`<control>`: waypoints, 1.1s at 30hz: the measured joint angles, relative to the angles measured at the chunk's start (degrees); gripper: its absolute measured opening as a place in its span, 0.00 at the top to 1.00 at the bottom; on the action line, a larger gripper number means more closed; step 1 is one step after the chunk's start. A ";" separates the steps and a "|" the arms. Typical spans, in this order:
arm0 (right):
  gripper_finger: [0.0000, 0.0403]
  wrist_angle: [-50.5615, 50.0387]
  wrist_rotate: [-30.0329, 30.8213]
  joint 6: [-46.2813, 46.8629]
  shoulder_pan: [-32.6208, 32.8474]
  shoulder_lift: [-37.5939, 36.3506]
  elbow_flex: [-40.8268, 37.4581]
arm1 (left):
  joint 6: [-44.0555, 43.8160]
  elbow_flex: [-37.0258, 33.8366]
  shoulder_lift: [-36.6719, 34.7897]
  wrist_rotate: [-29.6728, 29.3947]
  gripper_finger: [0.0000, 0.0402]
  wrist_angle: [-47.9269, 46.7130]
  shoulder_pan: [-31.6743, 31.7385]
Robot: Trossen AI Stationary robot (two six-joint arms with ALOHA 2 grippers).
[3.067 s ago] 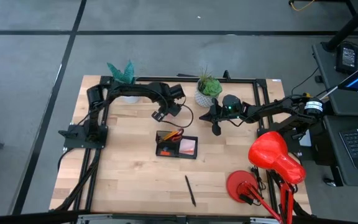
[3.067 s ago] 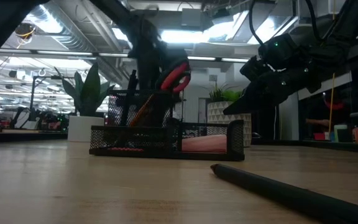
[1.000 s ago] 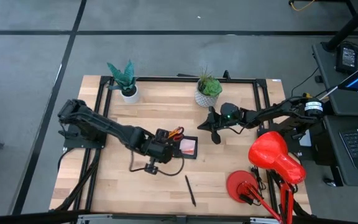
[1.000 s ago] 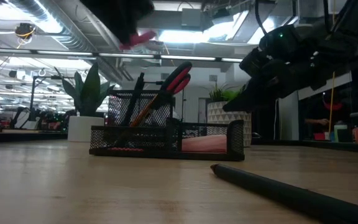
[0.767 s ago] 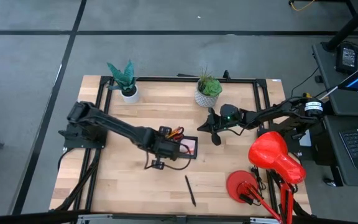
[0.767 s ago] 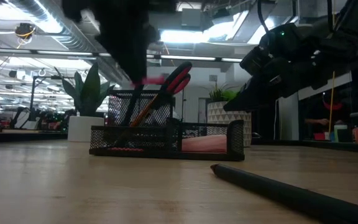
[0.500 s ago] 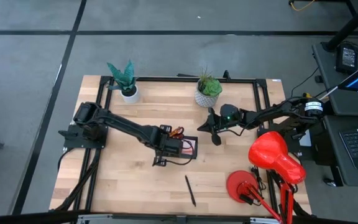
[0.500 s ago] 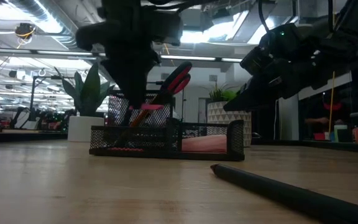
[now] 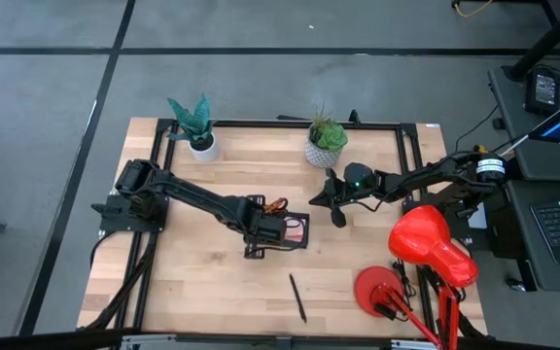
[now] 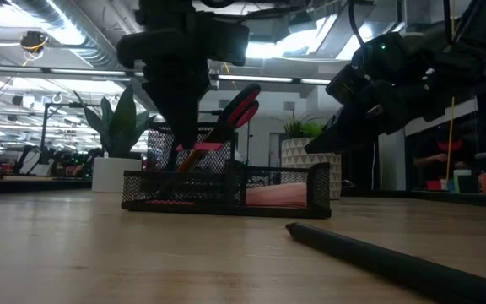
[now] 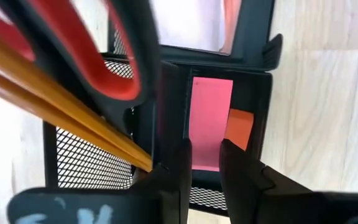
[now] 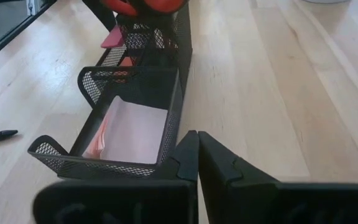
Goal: Pick and place office supplies into organizer
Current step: Put the pink eraser into the desk organizer, then put the black pen into the desk organizer
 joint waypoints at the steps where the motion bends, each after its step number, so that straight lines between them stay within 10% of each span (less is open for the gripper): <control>1: 0.97 -0.10 -0.01 0.40 0.00 0.00 0.00 | -0.72 0.00 0.00 -0.04 0.84 0.00 0.00; 20: 0.97 -0.46 0.00 2.17 0.00 0.00 0.00 | 0.35 0.06 0.00 1.33 0.68 -1.14 -0.39; 33: 0.97 0.66 -0.02 1.91 0.00 0.00 0.00 | 5.89 5.37 -11.10 -0.33 0.79 -6.28 -0.50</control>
